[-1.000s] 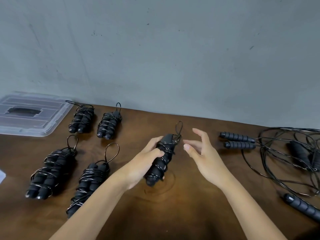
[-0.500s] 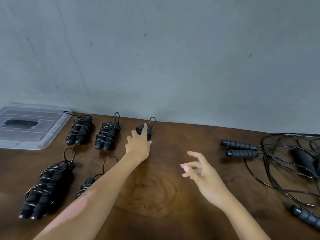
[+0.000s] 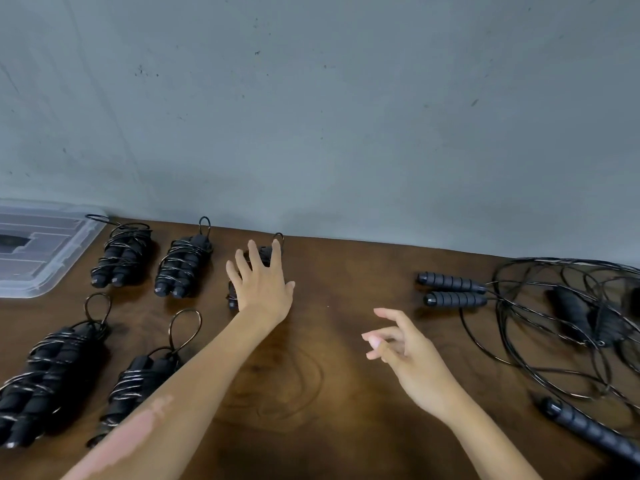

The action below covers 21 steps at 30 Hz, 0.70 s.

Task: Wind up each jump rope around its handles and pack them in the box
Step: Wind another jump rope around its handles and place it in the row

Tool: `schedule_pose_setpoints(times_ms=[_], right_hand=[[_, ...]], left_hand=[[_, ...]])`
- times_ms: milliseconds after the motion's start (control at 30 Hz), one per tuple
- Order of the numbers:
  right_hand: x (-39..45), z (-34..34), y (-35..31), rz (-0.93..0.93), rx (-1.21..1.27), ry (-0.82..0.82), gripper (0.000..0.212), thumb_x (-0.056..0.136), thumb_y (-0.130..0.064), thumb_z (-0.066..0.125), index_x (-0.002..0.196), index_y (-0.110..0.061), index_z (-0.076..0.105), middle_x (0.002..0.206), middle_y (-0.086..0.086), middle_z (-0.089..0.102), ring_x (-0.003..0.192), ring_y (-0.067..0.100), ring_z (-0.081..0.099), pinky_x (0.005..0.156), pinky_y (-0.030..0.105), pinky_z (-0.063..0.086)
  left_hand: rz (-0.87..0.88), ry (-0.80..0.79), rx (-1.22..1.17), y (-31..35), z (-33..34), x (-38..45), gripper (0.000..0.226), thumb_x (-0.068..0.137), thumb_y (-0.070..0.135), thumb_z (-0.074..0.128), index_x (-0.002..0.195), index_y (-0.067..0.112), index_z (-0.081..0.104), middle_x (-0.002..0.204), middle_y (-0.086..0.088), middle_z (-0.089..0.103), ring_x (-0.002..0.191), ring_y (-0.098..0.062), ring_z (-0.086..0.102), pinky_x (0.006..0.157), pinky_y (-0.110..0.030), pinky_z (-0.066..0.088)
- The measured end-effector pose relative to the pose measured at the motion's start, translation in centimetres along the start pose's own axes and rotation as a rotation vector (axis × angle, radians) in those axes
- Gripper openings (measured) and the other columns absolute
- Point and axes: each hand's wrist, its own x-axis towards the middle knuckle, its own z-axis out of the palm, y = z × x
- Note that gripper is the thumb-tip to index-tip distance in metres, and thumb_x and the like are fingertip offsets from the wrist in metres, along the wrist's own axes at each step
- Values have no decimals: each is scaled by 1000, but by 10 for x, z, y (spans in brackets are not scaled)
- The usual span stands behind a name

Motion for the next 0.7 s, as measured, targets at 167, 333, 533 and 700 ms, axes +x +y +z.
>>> schedule_pose_setpoints(times_ms=[167, 333, 533, 700], right_hand=[[-7, -29, 26, 15, -3, 2, 37, 102, -39, 56, 139, -35, 47, 115, -16, 71, 98, -1, 70, 94, 23, 52], [-6, -71, 60, 3, -64, 101, 22, 103, -32, 57, 125, -34, 61, 106, -19, 74, 102, -6, 65, 90, 14, 49], [28, -134, 108, -19, -298, 298, 18, 101, -25, 60, 117, -30, 67, 112, -18, 68, 109, 0, 60, 96, 22, 49], [67, -179, 134, -38, -558, 262, 41, 99, -28, 64, 138, -25, 52, 137, -2, 58, 130, 19, 49, 108, 37, 46]], left_hand=[[136, 27, -70, 53, 5, -21, 80, 105, 50, 50, 166, 23, 7, 172, -22, 2, 159, -42, 2, 128, -53, 6], [217, -64, -142, 109, 17, -42, 74, 105, 49, 52, 165, 24, 17, 172, -19, 6, 159, -40, 4, 128, -52, 10], [261, -143, -248, 167, 30, -60, 65, 105, 48, 54, 161, 24, 31, 168, -11, 23, 156, -34, 17, 126, -48, 20], [253, -211, -297, 206, 45, -65, 57, 103, 49, 55, 154, 26, 43, 159, -2, 37, 147, -31, 33, 122, -45, 27]])
